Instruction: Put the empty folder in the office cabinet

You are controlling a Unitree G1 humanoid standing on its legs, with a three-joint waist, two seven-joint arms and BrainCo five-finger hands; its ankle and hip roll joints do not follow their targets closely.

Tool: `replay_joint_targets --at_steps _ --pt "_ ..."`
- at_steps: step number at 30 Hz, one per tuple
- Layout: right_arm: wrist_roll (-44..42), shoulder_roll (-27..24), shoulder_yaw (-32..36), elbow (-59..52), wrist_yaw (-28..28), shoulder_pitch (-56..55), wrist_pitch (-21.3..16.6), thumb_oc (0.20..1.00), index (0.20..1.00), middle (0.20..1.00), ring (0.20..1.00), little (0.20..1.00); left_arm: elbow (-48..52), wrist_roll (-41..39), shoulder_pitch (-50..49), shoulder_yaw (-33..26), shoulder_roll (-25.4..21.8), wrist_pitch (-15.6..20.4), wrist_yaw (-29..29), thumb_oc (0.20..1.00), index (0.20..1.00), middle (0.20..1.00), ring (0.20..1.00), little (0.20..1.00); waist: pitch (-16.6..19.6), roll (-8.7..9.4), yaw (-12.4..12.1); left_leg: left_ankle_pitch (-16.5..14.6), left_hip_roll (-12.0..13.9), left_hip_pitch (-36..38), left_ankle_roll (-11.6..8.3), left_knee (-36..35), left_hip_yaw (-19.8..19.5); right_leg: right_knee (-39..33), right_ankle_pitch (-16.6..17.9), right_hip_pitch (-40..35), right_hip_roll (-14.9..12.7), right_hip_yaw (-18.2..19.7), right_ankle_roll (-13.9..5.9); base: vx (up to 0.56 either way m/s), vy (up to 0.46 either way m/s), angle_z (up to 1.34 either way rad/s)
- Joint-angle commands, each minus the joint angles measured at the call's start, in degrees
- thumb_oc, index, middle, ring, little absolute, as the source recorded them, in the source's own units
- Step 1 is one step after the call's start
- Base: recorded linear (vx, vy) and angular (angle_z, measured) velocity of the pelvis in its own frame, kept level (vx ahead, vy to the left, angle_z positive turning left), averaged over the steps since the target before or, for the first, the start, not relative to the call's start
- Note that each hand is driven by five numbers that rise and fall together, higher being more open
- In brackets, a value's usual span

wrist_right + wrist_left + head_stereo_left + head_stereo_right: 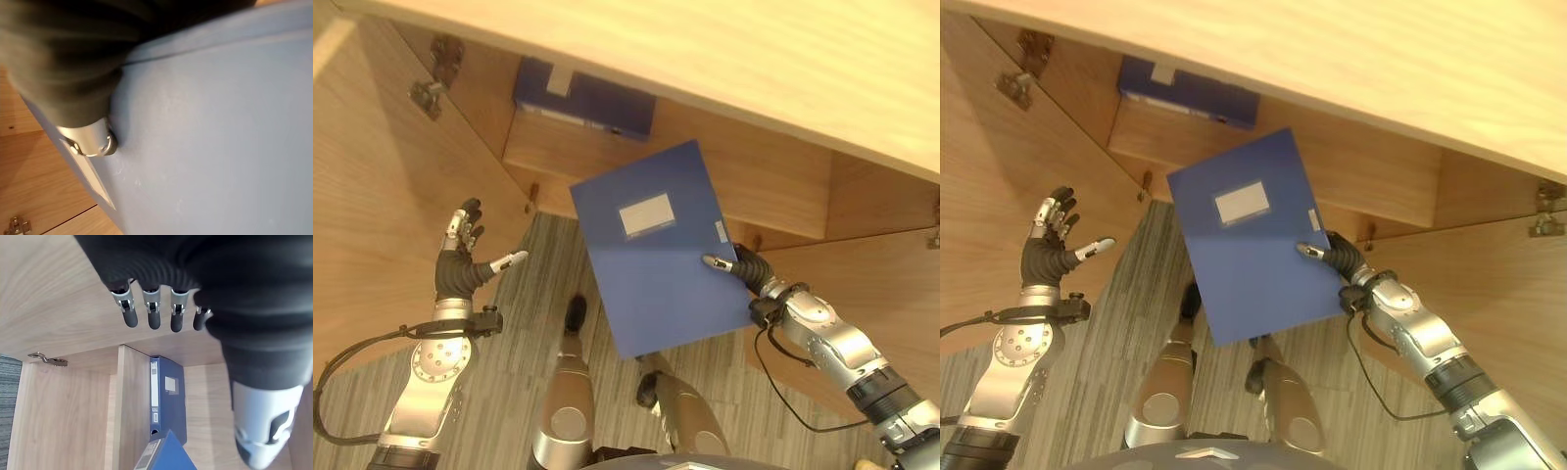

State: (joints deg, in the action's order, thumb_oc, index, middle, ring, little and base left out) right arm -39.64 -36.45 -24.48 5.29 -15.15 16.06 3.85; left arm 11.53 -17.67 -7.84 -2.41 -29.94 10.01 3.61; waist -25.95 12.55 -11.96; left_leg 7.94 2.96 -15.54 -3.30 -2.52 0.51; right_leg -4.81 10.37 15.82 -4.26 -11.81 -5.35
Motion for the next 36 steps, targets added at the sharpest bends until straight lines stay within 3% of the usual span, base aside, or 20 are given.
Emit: replay_joint_targets --at_steps 1,9,12,15,19,27,36 --pt "-3.69 0.46 0.71 0.35 2.59 3.02 -6.01 0.200 0.200 0.200 0.200 0.200 3.30 -0.15 0.64 -1.69 0.65 4.31 2.19 1.000 1.000 1.000 1.000 1.000 3.73 -2.03 0.21 -3.38 0.25 -1.21 -1.31 -2.48 -4.53 -0.18 -3.33 0.41 -1.87 -0.19 -3.34 -0.03 -0.091 0.08" --pt "-6.88 11.58 7.31 8.25 12.78 9.54 -12.04 0.200 0.200 0.200 0.200 0.200 0.63 -0.13 6.04 0.81 3.05 4.92 6.19 1.000 1.000 1.000 1.000 1.000 2.54 -3.73 -0.15 -2.69 0.53 -5.07 -2.03 -2.48 -5.65 -0.19 -3.15 4.08 -1.35 -0.94 -2.95 -0.02 -0.044 0.04" --pt "-9.79 15.35 12.48 15.17 19.11 16.03 -16.90 0.200 0.200 0.200 0.200 0.200 -1.24 -0.01 9.31 2.16 3.11 5.63 8.74 1.000 1.000 1.000 1.000 1.000 2.01 -5.59 -0.63 -2.36 0.19 -7.15 -2.33 -2.48 -6.65 -0.19 -3.28 5.60 -1.37 -1.40 -2.80 -0.02 -0.037 0.09" --pt "-11.76 16.12 16.11 19.25 21.86 20.79 -19.72 0.200 0.200 0.200 0.200 0.200 -2.25 0.00 10.45 2.77 2.73 6.26 9.89 1.000 1.000 1.000 1.000 1.000 1.79 -6.83 -1.09 -2.14 0.01 -8.33 -2.56 -2.48 -7.37 -0.19 -3.44 6.42 -1.41 -2.08 -2.68 -0.01 -0.031 0.20" --pt "-15.57 13.21 22.04 34.41 29.78 34.81 -23.95 0.200 0.200 0.200 0.200 0.200 -2.97 -0.30 11.20 4.71 0.64 7.54 11.82 1.000 1.000 1.000 1.000 1.000 1.89 -9.48 -3.13 -1.53 -0.49 -10.94 -3.06 -2.48 -8.51 -0.19 -3.80 8.26 -1.49 -3.21 -2.62 -0.02 -0.021 0.21" --pt "-20.69 6.37 23.18 48.93 33.13 47.38 -24.70 0.200 0.200 0.200 0.200 0.200 -2.98 0.03 12.26 8.25 -2.45 8.28 12.35 1.000 1.000 1.000 1.000 1.000 1.86 -11.55 -5.40 -1.24 -1.58 -13.92 -2.96 -2.48 -9.78 -0.19 -4.01 10.53 -1.42 -3.84 -2.76 -0.01 -0.017 0.08" --pt "-21.78 0.36 28.68 51.62 40.73 50.09 -30.08 0.200 0.200 0.200 0.200 0.200 -5.33 2.85 15.12 12.14 -3.98 8.57 15.15 1.000 1.000 1.000 1.000 1.000 3.32 -14.76 -7.23 -0.86 -3.79 -18.41 -2.86 -2.48 -12.10 -0.16 -4.95 13.10 -2.76 -6.14 -3.45 0.03 -0.021 0.18"
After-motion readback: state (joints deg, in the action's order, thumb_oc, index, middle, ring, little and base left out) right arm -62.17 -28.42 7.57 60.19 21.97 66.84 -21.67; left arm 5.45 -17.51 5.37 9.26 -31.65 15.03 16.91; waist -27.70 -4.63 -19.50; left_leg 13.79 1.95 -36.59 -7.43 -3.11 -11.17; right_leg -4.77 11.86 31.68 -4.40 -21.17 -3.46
